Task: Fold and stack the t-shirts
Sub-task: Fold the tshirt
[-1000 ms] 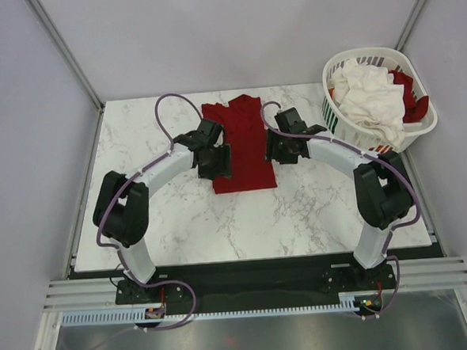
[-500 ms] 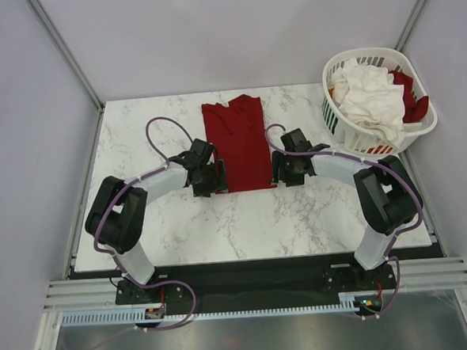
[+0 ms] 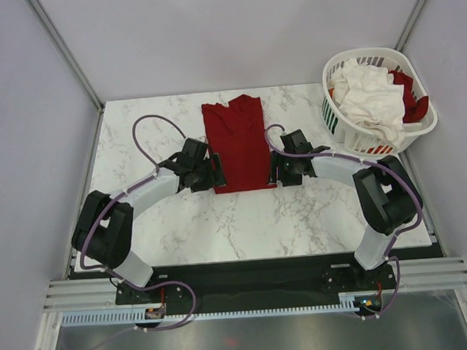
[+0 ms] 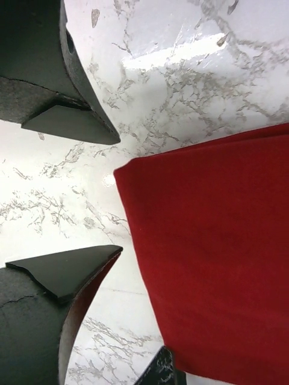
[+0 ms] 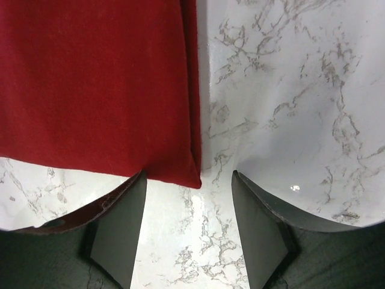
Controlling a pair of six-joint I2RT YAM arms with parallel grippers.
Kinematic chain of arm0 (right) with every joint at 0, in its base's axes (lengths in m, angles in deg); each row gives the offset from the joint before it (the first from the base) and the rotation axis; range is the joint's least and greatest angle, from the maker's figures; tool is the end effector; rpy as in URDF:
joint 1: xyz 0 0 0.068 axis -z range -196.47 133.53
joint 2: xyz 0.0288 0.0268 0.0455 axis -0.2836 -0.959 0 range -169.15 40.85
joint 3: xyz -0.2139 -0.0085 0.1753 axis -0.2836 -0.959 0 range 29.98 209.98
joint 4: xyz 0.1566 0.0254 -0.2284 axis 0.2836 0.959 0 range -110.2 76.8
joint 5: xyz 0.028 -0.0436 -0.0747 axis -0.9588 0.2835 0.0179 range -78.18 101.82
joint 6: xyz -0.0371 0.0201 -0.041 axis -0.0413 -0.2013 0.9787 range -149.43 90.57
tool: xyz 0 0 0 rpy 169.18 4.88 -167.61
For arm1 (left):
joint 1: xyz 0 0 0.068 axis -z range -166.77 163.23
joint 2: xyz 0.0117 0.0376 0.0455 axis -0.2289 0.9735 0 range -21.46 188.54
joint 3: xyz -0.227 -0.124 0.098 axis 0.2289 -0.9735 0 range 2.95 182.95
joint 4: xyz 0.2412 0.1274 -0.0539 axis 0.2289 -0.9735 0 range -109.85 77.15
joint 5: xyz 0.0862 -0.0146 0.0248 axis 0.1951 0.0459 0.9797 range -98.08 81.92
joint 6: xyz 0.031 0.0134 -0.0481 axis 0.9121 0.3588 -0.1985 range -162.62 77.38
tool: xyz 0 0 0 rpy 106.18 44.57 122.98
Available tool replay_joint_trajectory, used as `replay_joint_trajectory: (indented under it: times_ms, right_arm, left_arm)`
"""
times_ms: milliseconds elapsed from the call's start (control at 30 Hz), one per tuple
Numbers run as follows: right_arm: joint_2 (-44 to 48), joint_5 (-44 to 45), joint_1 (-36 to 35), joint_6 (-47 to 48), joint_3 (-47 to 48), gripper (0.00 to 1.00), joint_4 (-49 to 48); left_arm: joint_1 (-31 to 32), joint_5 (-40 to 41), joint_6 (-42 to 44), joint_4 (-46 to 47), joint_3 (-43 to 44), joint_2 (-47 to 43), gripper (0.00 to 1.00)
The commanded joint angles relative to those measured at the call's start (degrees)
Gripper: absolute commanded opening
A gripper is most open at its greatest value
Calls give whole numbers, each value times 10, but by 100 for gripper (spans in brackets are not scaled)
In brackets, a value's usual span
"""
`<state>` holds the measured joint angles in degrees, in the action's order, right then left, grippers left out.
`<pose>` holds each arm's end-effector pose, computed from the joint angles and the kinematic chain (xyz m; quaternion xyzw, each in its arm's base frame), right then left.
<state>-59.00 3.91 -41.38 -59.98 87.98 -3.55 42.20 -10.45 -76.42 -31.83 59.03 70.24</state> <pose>0.3262 0.1579 0.1479 0.0286 0.9599 0.1847 0.2089 0.3000 -0.1681 0.1821 -0.0338 0.9519 -0.1751 0.2492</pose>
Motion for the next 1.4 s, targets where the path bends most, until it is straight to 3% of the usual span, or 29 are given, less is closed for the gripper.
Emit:
replay_joint_trajectory:
  times_ms: [0, 400, 633, 933, 1133, 1200, 1233, 1267, 1333, 1367]
  right_arm:
    - [-2, -12, 1, 6, -1, 67, -21]
    - [-11, -7, 1, 12, -9, 67, -22]
    - [-17, -14, 0, 12, -17, 67, -29]
    - [-18, -27, 0, 9, -57, 65, -52]
    - [-27, -53, 0, -1, -68, 60, -71]
    - [-29, -57, 0, -2, -72, 56, -72]
    - [-29, -59, 0, -3, -74, 52, -75]
    - [-29, -61, 0, -4, -76, 38, -78]
    - [-31, -64, 0, -5, -82, 33, -83]
    - [-34, -66, 0, -5, -84, 29, -85]
  left_arm:
    - [-1, 23, -18, 23, 2, -22, 75]
    - [-1, 49, -21, 30, 11, 70, 63]
    - [0, 30, -26, 47, -11, 77, 56]
    - [0, 9, -29, 71, -37, 91, 39]
    - [-1, 2, -31, 79, -40, 94, 34]
    - [-1, 1, -29, 80, -39, 94, 28]
    - [0, -1, -30, 81, -39, 95, 22]
    - [0, -3, -30, 81, -39, 95, 18]
    - [0, -2, -31, 82, -40, 96, 5]
    - [0, -3, -31, 82, -40, 97, 4]
